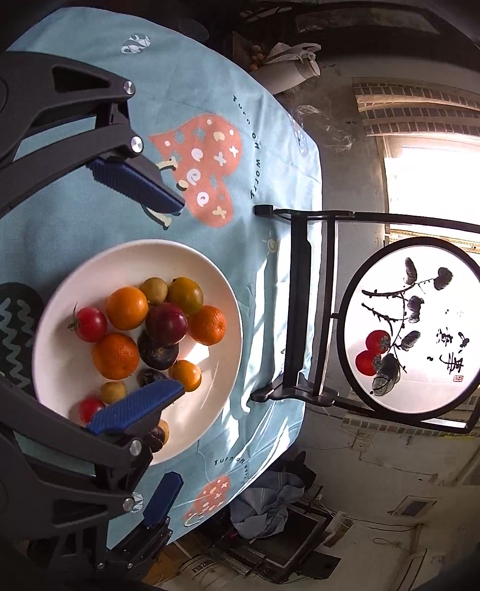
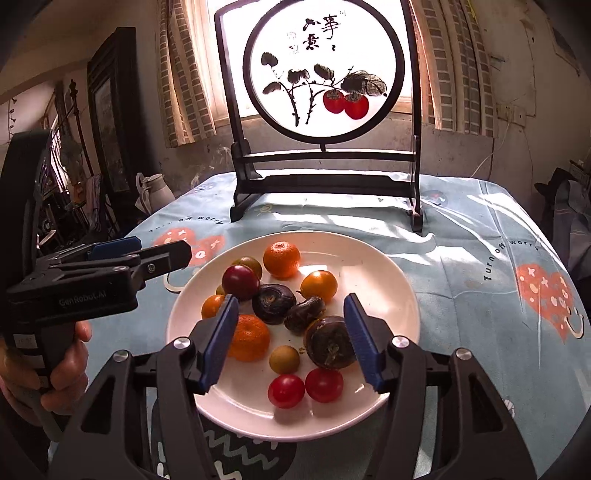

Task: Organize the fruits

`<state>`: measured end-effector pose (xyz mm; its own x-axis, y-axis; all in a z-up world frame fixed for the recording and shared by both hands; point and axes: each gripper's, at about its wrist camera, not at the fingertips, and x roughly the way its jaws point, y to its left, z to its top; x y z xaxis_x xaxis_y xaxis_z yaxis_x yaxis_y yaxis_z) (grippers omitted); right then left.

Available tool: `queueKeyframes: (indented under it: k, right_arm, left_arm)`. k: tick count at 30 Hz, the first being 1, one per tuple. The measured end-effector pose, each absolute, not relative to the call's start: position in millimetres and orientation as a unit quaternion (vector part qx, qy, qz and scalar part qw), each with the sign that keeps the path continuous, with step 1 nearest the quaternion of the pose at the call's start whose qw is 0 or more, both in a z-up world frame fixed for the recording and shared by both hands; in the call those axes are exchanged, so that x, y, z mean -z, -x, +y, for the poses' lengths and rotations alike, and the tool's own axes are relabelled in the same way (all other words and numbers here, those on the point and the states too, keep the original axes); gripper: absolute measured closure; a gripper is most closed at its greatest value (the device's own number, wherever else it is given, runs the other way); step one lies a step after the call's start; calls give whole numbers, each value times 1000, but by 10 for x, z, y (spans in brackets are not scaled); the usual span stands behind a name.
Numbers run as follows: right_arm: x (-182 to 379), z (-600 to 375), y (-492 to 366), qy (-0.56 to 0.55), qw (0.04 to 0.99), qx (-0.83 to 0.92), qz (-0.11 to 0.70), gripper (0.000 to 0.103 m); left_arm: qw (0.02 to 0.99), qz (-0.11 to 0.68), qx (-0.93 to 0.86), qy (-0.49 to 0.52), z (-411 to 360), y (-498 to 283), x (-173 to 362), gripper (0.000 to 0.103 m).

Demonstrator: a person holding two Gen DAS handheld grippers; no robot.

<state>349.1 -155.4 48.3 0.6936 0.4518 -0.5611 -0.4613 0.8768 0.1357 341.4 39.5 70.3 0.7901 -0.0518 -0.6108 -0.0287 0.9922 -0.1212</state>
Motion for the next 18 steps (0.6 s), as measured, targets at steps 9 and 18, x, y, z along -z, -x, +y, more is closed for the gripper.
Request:
queueKeyframes:
  k: [9,18]
  right_arm:
    - [-426,-1773,-2736,43,915,-256,308,18]
    - [-157,-1843,-2314,70,900,-275,330,3]
  left_arm:
    - [944,325,7,55,403,-2551,-645,2]
    - [938,346,-11,17,290,-2025,-308,2]
